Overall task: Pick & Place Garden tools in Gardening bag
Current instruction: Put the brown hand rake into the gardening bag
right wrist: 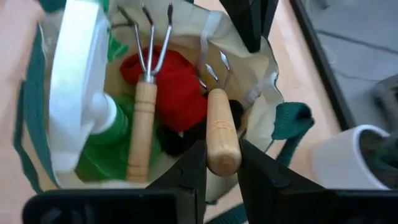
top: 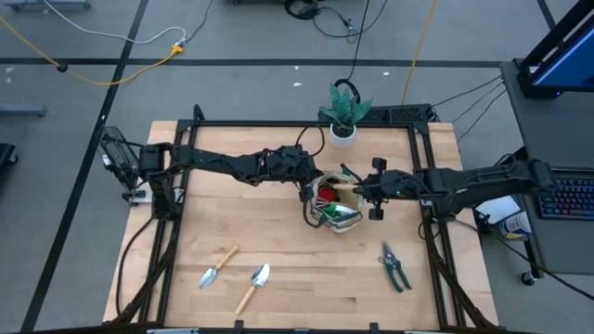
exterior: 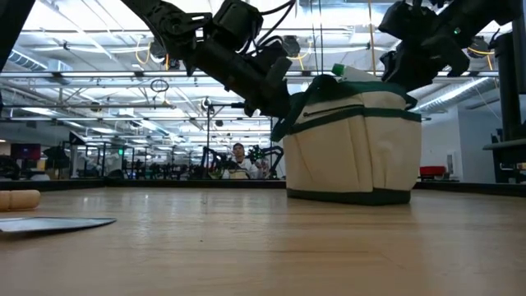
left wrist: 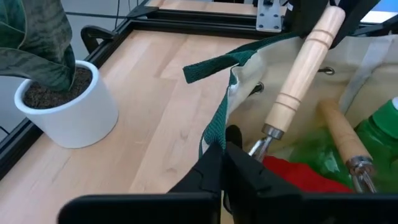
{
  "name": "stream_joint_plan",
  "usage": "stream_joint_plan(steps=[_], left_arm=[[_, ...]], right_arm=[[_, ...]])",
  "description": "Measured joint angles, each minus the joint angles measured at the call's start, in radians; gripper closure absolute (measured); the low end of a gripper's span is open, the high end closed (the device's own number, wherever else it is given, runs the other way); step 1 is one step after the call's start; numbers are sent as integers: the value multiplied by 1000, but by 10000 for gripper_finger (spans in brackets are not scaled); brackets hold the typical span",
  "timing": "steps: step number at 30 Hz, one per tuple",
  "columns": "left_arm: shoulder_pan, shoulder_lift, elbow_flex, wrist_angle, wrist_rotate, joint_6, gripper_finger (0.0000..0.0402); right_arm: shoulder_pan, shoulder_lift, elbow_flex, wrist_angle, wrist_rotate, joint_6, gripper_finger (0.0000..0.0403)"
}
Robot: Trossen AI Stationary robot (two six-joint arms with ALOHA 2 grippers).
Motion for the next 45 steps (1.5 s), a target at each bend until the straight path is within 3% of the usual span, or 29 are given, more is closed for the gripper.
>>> stream_joint_plan(steps=[4,11,16,21,27,32,40,45], left_arm=[[0,-1,0,1,-9,-19,386],[-2,-2,0,1,-112,-94,395],[-4,-3,0,1,-116,-121,383],[-4,-3,0,1,-119,-120,396],[-4,-3,0,2,-119,-117,377],[-4,-3,0,2,-118,-106,395],[-3,-3,0,6,-118,-101,372],[-3,-3,0,5,-118,-100,379]], right_arm=[[39,8,0,1,88,-38,343],[122,21,0,20,198,-81,343],[178,74,0,44,248,-168,343],[211,137,0,42,355,-210,333],[233,200,0,45,370,-275,331],[241,214,0,53,372,-281,330],[242,215,0,66,302,-256,263],[242,212,0,97,293,-256,230]])
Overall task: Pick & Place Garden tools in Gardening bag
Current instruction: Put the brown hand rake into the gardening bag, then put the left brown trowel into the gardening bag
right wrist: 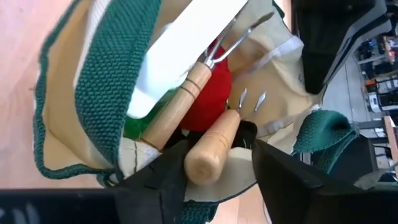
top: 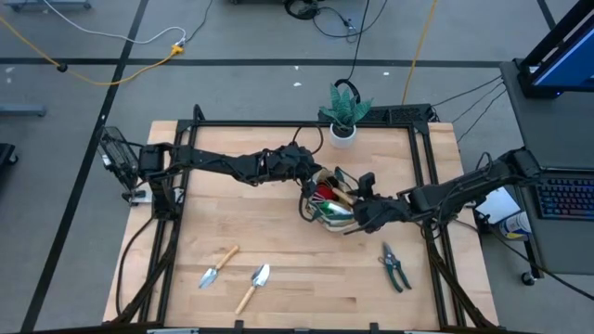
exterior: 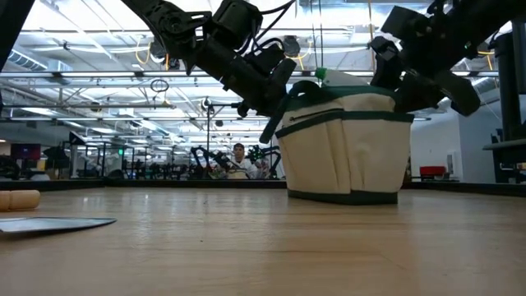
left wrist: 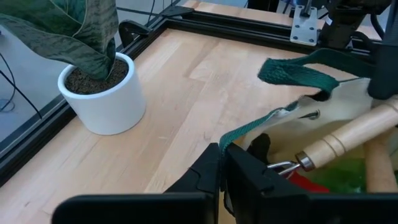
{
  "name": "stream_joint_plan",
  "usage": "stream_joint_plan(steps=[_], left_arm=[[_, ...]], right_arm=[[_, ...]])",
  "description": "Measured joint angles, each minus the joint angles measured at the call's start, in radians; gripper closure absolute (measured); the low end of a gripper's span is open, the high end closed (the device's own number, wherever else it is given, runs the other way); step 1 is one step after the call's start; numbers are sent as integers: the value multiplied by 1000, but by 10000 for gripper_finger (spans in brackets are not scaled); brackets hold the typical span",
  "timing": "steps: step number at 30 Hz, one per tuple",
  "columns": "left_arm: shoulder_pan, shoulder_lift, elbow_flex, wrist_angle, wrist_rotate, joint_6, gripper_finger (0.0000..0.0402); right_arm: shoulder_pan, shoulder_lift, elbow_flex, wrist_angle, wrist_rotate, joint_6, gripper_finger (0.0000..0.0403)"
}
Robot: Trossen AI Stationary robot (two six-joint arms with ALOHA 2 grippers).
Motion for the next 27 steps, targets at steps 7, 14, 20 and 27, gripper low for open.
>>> stream_joint_plan(steps=[7,14,20,27], left_arm=[[8,0,0,0,2,0,390],[9,0,0,-3,0,1,366],[8,0,0,-3,0,33,365],[7,0,0,-2,1,73,364]], right_arm=[[14,-62,0,-2,-27,7,227],[35,-180,0,-1,-11,44,244],[35,-259,0,-7,-12,164,239],[35,-275,0,-6,-14,259,219]])
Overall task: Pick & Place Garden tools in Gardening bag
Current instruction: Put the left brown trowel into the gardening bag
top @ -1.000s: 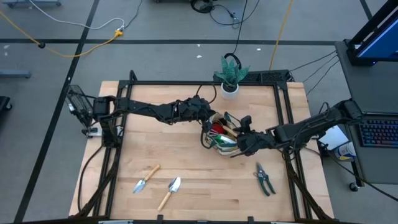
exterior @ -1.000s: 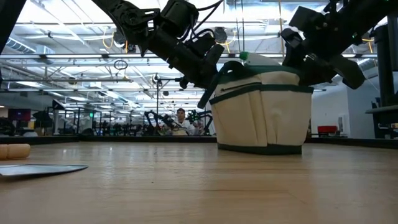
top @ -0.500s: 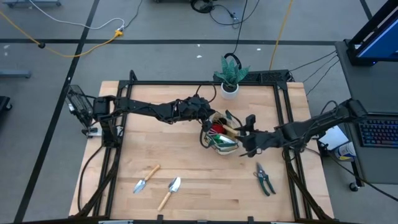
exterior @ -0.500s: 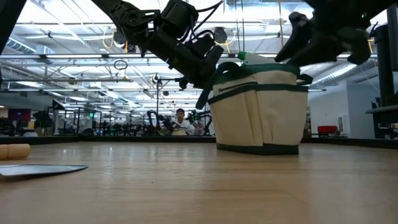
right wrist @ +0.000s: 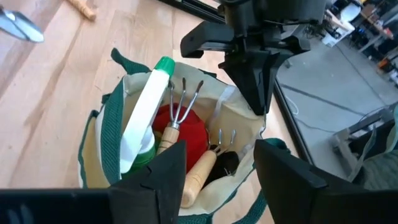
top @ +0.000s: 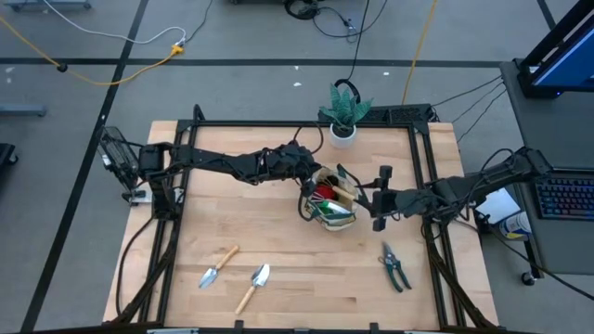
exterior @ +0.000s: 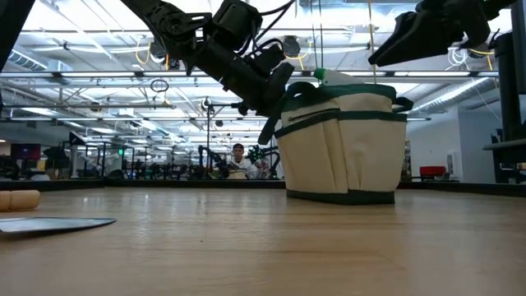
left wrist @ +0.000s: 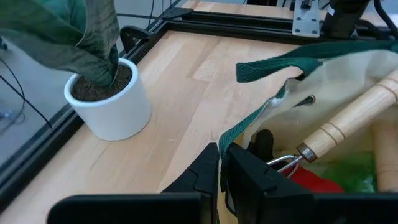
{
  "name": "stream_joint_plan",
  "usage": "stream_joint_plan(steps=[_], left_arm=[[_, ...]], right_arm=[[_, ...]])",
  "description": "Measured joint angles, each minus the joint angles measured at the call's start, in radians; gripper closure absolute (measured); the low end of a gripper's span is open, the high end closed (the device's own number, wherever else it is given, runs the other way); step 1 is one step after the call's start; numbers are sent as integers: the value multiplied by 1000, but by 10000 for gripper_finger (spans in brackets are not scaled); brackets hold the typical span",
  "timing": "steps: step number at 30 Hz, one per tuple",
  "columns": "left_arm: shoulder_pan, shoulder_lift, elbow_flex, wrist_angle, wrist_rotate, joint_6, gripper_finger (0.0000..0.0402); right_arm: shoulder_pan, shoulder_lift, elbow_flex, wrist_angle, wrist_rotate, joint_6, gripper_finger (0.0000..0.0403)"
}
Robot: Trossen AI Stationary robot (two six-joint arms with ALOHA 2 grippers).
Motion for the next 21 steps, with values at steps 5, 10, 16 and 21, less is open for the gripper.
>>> stream_joint_plan(steps=[5,10,16,21], left_arm=[[-4,0,0,0,9,55,351],[-4,0,0,2,9,61,290],[-22,-30,-3,42,7,115,222],[-53,-117,-1,48,5,140,203]], right_arm=[[0,0,0,0,0,60,201],[0,0,0,0,0,113,181],[0,0,0,-1,0,178,174],[0,0,-1,-4,0,218,178]])
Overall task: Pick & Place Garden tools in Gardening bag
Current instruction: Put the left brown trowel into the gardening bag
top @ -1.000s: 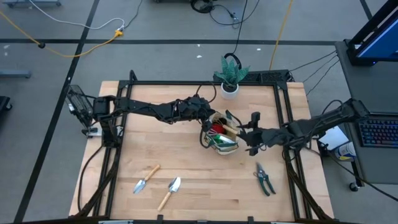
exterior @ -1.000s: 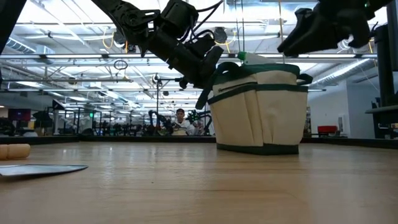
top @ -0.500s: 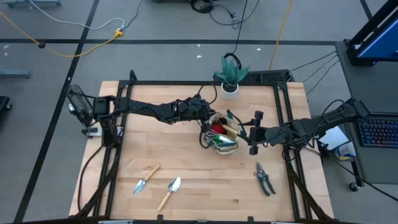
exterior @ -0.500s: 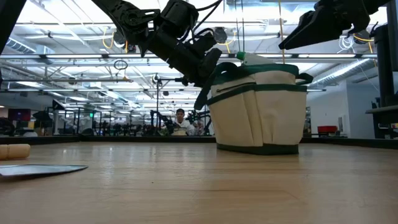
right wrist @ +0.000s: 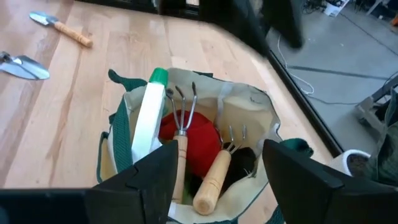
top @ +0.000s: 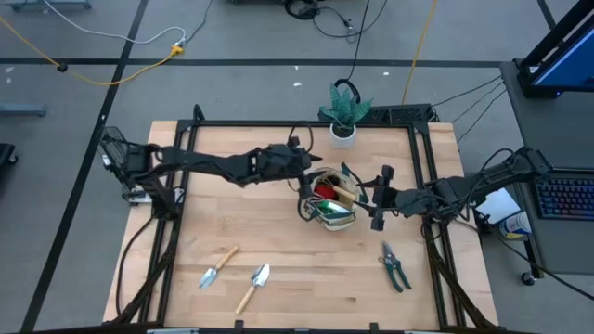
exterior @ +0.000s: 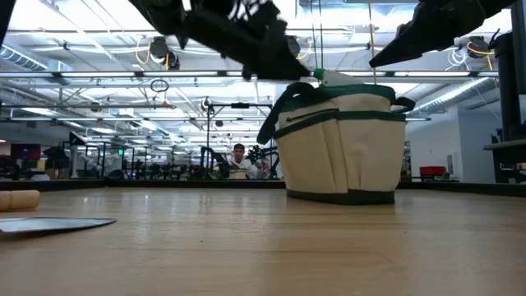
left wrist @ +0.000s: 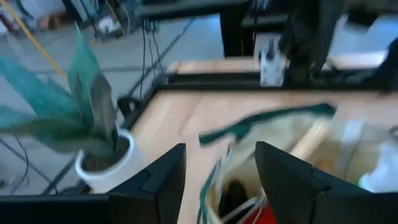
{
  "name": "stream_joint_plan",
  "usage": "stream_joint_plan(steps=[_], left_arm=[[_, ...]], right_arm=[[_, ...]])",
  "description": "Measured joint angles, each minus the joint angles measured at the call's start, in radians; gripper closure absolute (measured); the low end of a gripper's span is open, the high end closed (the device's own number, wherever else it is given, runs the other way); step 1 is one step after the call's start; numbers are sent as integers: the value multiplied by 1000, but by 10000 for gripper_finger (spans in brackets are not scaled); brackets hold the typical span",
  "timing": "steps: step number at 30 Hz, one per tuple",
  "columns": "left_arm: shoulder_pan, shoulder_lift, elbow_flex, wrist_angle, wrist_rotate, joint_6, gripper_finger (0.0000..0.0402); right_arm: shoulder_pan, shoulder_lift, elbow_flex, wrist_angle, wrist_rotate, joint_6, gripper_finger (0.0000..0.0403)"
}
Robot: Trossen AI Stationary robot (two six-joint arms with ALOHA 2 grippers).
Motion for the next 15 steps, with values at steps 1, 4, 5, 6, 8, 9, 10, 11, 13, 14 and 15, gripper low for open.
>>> stream_joint_plan(steps=[1,4,5,6,8,9,10,11,13,14,15], left_arm=[[-6,-15,1,-4,-1,5,202],[-22,-69,0,-48,-4,36,206],[-28,-81,2,-51,-4,46,208],[-31,-100,2,-80,-4,48,211],[-40,-125,0,-128,-4,51,215],[-42,-139,1,-150,-4,52,217],[-45,-154,1,-196,-4,52,219],[-48,-170,1,-235,-4,52,221],[-53,-193,1,-288,-5,51,223],[-54,-208,1,-324,-5,46,224],[-56,-220,1,-359,-5,44,224]], right_arm=[[0,0,0,-6,0,5,178],[7,0,-1,-12,-1,32,176],[13,0,-1,-21,0,43,175],[20,0,-1,-29,0,54,175],[39,0,-1,-43,-1,84,175],[49,0,-1,-51,-1,103,175],[61,0,-1,-56,-1,122,176],[74,0,-1,-56,-1,146,178],[99,0,-1,-55,-1,187,182],[112,0,-1,-56,-1,207,184],[126,0,-1,-57,-1,227,186]])
